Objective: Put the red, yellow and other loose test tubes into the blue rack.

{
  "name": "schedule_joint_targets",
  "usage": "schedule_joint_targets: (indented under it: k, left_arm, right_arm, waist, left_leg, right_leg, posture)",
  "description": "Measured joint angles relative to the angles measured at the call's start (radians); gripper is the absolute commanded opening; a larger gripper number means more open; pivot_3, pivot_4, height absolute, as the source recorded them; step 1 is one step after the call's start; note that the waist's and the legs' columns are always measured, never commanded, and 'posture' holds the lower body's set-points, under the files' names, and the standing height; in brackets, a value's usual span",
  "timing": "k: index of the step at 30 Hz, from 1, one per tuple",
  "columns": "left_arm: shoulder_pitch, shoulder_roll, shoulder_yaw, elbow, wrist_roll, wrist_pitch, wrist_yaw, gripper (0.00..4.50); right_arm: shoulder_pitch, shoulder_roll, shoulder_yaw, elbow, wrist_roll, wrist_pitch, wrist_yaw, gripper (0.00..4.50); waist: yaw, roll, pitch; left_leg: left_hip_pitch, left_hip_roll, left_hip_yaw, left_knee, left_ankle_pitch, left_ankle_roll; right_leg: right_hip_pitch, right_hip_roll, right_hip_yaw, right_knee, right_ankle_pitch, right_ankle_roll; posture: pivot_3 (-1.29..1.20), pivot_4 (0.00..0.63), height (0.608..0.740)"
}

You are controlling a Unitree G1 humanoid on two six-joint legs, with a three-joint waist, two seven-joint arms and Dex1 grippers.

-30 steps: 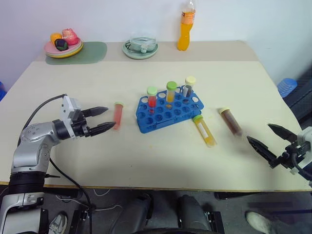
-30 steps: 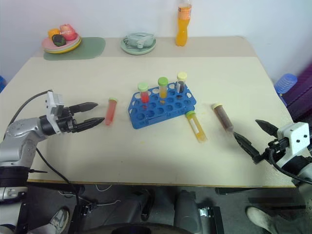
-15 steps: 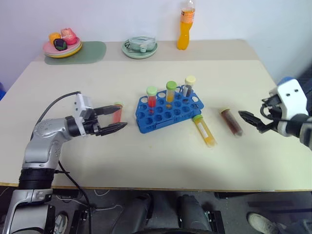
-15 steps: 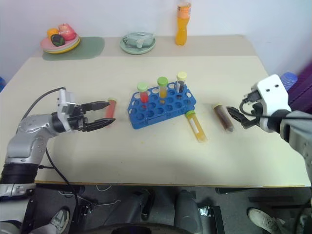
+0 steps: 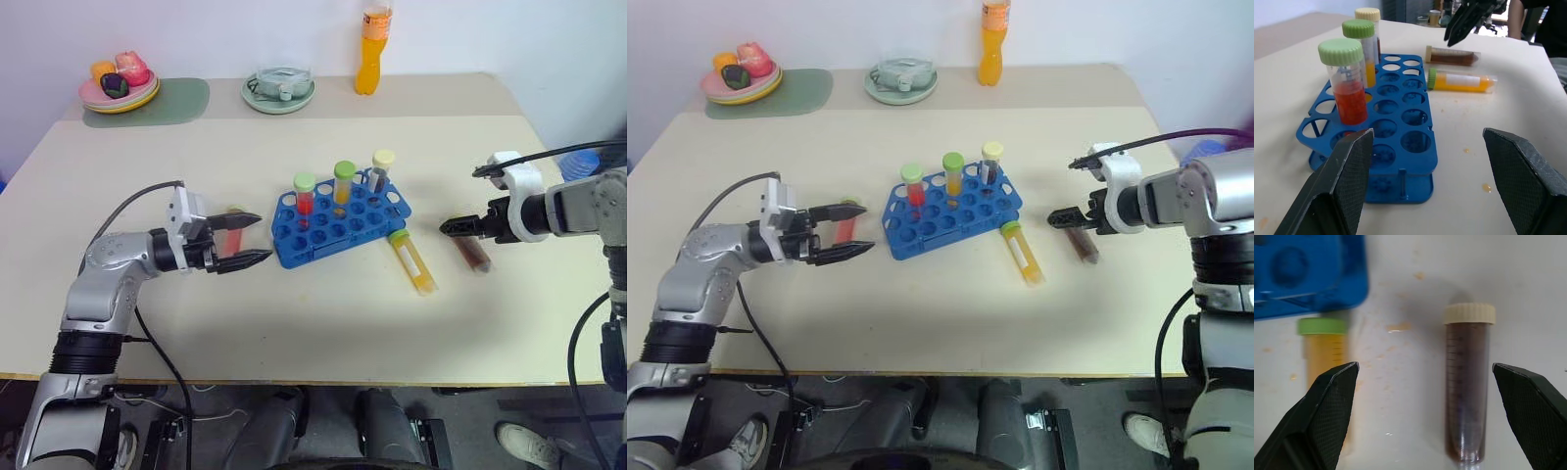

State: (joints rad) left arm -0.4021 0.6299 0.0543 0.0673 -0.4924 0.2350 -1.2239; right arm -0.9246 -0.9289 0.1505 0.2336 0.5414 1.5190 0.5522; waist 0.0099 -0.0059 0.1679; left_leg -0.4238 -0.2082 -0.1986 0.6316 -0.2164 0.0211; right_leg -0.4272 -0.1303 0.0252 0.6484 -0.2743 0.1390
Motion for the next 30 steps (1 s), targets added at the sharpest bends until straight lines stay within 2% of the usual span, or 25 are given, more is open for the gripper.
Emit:
schedule_joint_targets:
  k: [9,12,17,18,25,27,30]
  left_arm:
    - [0.062,0.001,0.011,-0.063,-0.001,0.018,0.028,3.65]
    - [0.09,0.001,0.024,-0.088,-0.016,0.034,0.039,3.72]
    - [0.125,0.006,0.044,-0.113,-0.029,0.044,0.057,3.72]
    - [0.126,0.008,0.046,-0.113,-0.03,0.044,0.059,3.72]
    - [0.133,0.012,0.048,-0.117,-0.031,0.043,0.071,3.72]
    - [0.134,0.013,0.05,-0.118,-0.032,0.042,0.074,3.72]
    - [0.137,0.012,0.052,-0.118,-0.032,0.039,0.076,3.72]
  right_arm:
    - [-0.11,0.048,0.215,0.297,-0.181,-0.203,0.158,4.5]
    - [-0.117,0.074,0.263,0.362,-0.247,-0.279,0.207,3.67]
    - [-0.12,0.089,0.279,0.408,-0.342,-0.355,0.255,1.15]
    - [-0.12,0.092,0.279,0.41,-0.352,-0.362,0.266,0.81]
    - [-0.111,0.094,0.28,0.398,-0.42,-0.417,0.332,0.81]
    - [-0.078,0.051,0.273,0.313,-0.416,-0.434,0.38,0.81]
    - [0.061,-0.072,0.201,0.026,-0.346,-0.479,0.501,0.81]
  waist:
    - [-0.006,0.0,0.0]
    - [-0.01,0.0,0.0]
    - [-0.022,0.0,-0.001]
    - [-0.023,0.0,-0.001]
    - [-0.022,0.0,0.0]
    - [-0.02,0.001,0.0]
    - [-0.017,0.001,0.0]
  left_leg:
    - [0.0,0.0,0.001,0.0,0.0,0.0]
    - [0.0,0.0,0.001,0.0,0.0,0.0]
    - [0.001,0.001,0.001,0.001,0.001,-0.002]
    - [0.001,0.002,0.001,0.001,0.001,-0.002]
    - [0.001,0.009,0.001,0.0,0.003,-0.005]
    - [0.001,0.009,0.001,-0.001,0.003,-0.006]
    - [-0.001,0.01,0.001,-0.001,0.003,-0.006]
  right_leg:
    - [-0.001,0.001,0.0,0.001,0.001,0.0]
    - [-0.001,0.001,0.0,0.001,0.001,0.0]
    - [0.0,0.002,0.0,0.002,0.002,-0.001]
    - [0.0,0.003,0.0,0.002,0.003,-0.002]
    - [-0.002,0.009,0.0,0.002,0.007,-0.007]
    - [-0.003,0.009,0.0,0.002,0.007,-0.007]
    - [-0.004,0.01,0.0,0.001,0.007,-0.006]
  posture:
    - [0.0,0.15,0.74]
    - [0.0,0.15,0.74]
    - [0.0,0.15,0.74]
    - [0.0,0.15,0.74]
    - [0.0,0.15,0.74]
    - [0.0,0.15,0.74]
    - [0.0,0.15,0.74]
